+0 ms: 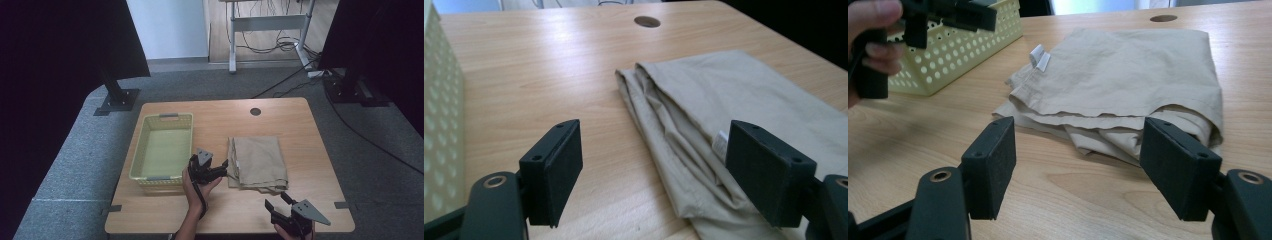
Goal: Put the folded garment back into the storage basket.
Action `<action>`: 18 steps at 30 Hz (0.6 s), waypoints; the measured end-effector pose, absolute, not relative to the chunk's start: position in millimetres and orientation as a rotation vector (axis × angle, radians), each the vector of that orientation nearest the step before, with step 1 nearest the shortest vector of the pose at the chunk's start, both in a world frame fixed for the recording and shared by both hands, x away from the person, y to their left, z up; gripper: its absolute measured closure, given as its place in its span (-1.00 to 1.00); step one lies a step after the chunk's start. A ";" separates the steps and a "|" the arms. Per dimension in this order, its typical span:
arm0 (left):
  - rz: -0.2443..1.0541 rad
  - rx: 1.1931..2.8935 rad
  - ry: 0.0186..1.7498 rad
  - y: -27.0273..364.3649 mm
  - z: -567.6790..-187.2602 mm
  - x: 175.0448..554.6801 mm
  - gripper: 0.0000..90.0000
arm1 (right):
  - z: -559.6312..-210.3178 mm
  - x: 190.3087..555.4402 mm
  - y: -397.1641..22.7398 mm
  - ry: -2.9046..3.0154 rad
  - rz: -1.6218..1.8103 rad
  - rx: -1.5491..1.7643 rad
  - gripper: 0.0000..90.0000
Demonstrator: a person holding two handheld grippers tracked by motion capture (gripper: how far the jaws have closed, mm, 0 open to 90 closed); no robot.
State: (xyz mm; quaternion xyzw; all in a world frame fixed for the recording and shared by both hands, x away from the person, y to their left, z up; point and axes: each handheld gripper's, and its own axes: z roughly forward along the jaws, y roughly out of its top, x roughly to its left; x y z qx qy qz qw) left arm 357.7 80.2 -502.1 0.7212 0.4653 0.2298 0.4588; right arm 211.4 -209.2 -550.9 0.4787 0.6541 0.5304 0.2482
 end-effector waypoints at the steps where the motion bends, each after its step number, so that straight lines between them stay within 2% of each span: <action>1: 0.566 1.776 1.146 80.2 -502.1 357.7 -0.50 | -551.6 211.9 -207.9 1.787 1.445 1.300 -0.32; 17: 0.584 1.777 1.163 80.5 -497.7 370.5 -0.50 | -547.8 212.0 -205.0 1.780 1.451 1.282 -0.32; 18: 0.572 1.803 1.176 74.3 -501.9 383.0 -0.50 | -546.8 211.5 -205.3 1.777 1.451 1.282 -0.32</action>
